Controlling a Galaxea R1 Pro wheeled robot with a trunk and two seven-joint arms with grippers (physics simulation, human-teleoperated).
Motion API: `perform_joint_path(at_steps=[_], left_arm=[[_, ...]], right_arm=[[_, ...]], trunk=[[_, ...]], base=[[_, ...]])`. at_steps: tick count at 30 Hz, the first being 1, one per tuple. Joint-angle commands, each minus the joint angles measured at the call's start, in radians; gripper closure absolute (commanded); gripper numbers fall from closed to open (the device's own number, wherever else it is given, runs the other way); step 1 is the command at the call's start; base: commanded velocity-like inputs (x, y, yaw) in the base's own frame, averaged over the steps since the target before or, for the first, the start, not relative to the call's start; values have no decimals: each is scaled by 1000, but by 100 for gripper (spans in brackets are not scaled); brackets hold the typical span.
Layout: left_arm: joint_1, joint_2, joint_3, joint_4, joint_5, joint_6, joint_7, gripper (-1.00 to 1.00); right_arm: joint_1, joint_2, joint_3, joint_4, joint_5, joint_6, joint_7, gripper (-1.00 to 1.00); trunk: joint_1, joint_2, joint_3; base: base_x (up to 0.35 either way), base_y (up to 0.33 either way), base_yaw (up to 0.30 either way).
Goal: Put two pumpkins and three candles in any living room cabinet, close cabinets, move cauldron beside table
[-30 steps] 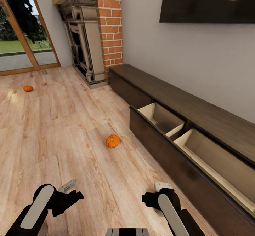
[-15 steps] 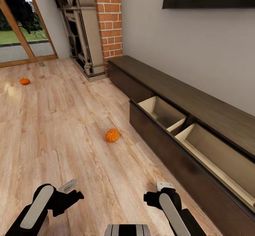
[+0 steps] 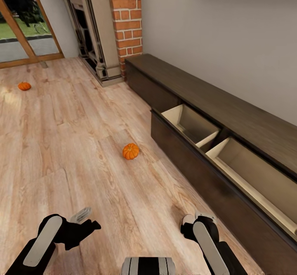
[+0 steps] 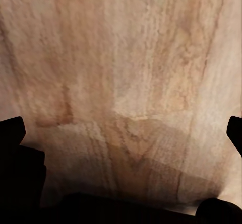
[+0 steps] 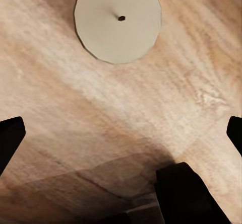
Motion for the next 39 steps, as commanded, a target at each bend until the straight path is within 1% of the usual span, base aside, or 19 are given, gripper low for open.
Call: perform_joint_path(at_steps=[1, 3, 5, 6, 8, 9, 10, 11, 13, 15, 16, 20, 22, 24, 26, 33, 35, 36, 39], left_arm=[[0, 0, 0, 0, 0, 0, -1, -100], [0, 0, 9, 0, 4, 0, -2, -100], [1, -1, 40, 0, 21, 2, -2, -100], [1, -1, 56, 0, 37, 9, -3, -100], [2, 0, 83, 0, 82, 23, -4, -100], [2, 1, 94, 0, 112, 27, -9, -100], [2, 2, 98, 0, 126, 28, -13, -100], [3, 9, 105, 0, 153, 30, -24, -100], [7, 34, 111, 0, 200, 33, -67, -100], [10, 59, 113, 0, 232, 34, -138, -100], [11, 65, 114, 1, 238, 35, -158, -100], [40, 108, 116, 1, 254, 35, -336, -100], [47, 119, 116, 1, 255, 35, -411, -100], [50, 124, 117, 2, 254, 35, -457, -100], [51, 126, 117, 3, 255, 35, -477, -100], [53, 127, 117, 3, 255, 35, -491, -100], [54, 127, 117, 3, 255, 35, -491, -100], [54, 128, 117, 3, 255, 35, -491, -100], [54, 130, 117, 4, 256, 35, -492, -100]], right_arm=[[-1, 0, 0, 1, 0, 0, 0, -100], [-1, 0, 0, 3, 0, 1, 0, -100], [-1, -1, 0, 4, 0, 1, 1, -100], [-1, -1, 0, 4, 0, 2, 1, -100], [-1, -1, 0, 5, 2, 2, 1, -100], [-1, -1, 0, 8, 2, -1, 1, -100], [-1, -1, 0, 10, 2, -4, 2, -100], [-1, -1, 0, 14, 2, -14, 2, -100], [-1, -2, 0, 20, 3, -43, 5, -100], [0, -2, 1, 23, 3, -58, 7, -100], [0, -2, 1, 24, 3, -61, 7, -100], [0, -2, 1, 25, 3, -71, 11, -100], [0, -3, 0, 25, 3, -72, 11, -100], [0, -3, 1, 25, 3, -73, 12, -100], [0, -3, 1, 25, 3, -74, 12, -100], [-4, 1, -1, 24, 3, -76, 14, -100], [-37, 3, 0, 24, 2, -71, 13, -100], [-79, 2, 3, 25, -1, -68, 11, -100], [-120, 1, 4, 33, -3, -65, 10, -100]], trunk=[[0, 0, -4], [1, -1, -12], [2, -1, -19], [3, -1, -23], [4, -2, -31], [4, -2, -35], [4, -2, -39], [5, -3, -43], [6, -3, -50], [7, -4, -58], [7, -4, -62], [9, -5, -77], [10, -5, -85], [11, -6, -93], [12, -6, -101], [15, -8, -128], [16, -8, -135], [16, -8, -139], [17, -9, -143]], base=[[0, 0, 0], [0, 0, 0], [0, 0, 0], [0, 0, 0], [0, 0, 0], [0, 0, 0], [0, 0, 0], [0, 0, 0], [0, 0, 0], [0, 0, 0], [0, 0, 0], [0, 0, 0], [0, 0, 0], [0, 0, 0], [0, 0, 0], [0, 0, 0], [0, 0, 0], [0, 0, 0], [0, 0, 0]])
